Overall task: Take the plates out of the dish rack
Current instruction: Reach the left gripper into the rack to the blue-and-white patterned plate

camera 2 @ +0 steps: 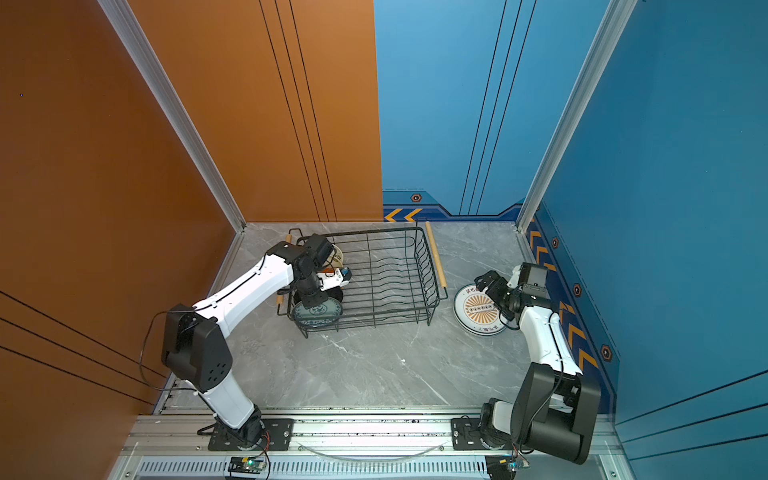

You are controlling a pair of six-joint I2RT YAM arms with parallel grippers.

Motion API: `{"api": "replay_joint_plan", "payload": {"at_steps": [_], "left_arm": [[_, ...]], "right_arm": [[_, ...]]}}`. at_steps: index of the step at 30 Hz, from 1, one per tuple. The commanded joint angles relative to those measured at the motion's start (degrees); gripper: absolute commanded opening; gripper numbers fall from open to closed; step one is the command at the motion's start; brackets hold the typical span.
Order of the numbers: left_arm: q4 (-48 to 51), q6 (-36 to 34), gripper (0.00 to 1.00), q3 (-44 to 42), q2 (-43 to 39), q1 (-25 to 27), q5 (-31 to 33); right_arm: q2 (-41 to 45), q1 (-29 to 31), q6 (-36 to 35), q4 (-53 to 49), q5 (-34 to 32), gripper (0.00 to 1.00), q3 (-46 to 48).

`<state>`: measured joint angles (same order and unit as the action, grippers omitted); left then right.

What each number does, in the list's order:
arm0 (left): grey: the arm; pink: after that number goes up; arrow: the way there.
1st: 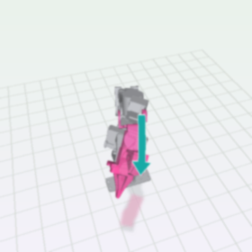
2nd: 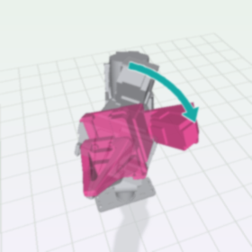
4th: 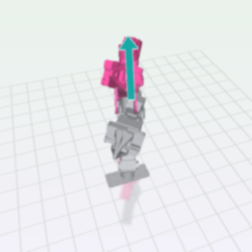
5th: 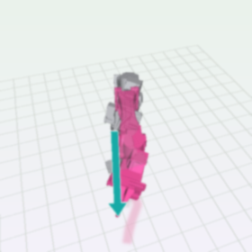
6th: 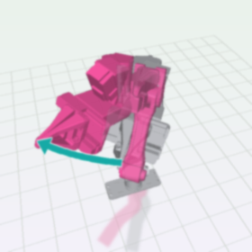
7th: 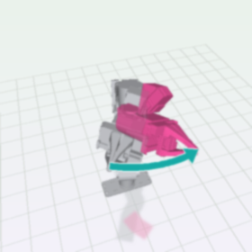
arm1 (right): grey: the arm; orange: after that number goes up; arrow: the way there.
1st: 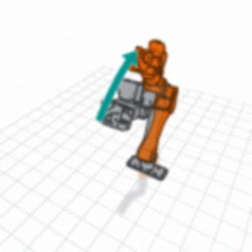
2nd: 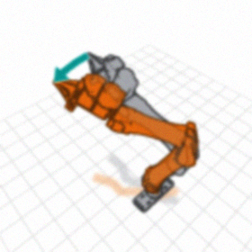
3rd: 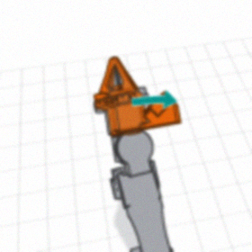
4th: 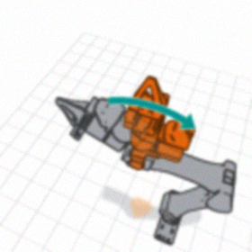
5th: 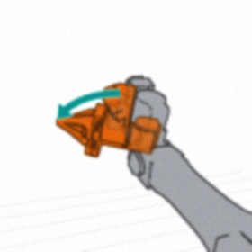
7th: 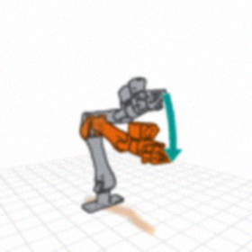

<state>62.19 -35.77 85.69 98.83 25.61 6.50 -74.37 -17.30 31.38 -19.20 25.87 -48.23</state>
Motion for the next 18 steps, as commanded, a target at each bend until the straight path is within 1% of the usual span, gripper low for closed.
{"api": "replay_joint_plan", "payload": {"at_steps": [1, 8, 15, 18], "left_arm": [[-0.21, 0.24, 0.24, -0.26, 0.95, 0.18, 2.46], [-0.57, 0.52, 0.15, -0.43, 1.45, 0.65, 4.03], [-0.43, 0.62, 0.09, -0.64, 1.38, 1.23, 4.88], [-0.42, 0.7, 0.05, -0.61, 0.55, 1.71, 5.48]], "right_arm": [[0.01, -0.46, 0.15, 0.83, 1.11, 1.0, 0.54], [0.71, -0.47, 0.53, 0.75, 1.73, 1.0, 0.59], [1.7, -0.46, 0.7, 0.66, 1.8, 1.0, 0.77], [1.81, -0.46, 0.71, 0.6, 1.89, 1.0, 0.72]]}}
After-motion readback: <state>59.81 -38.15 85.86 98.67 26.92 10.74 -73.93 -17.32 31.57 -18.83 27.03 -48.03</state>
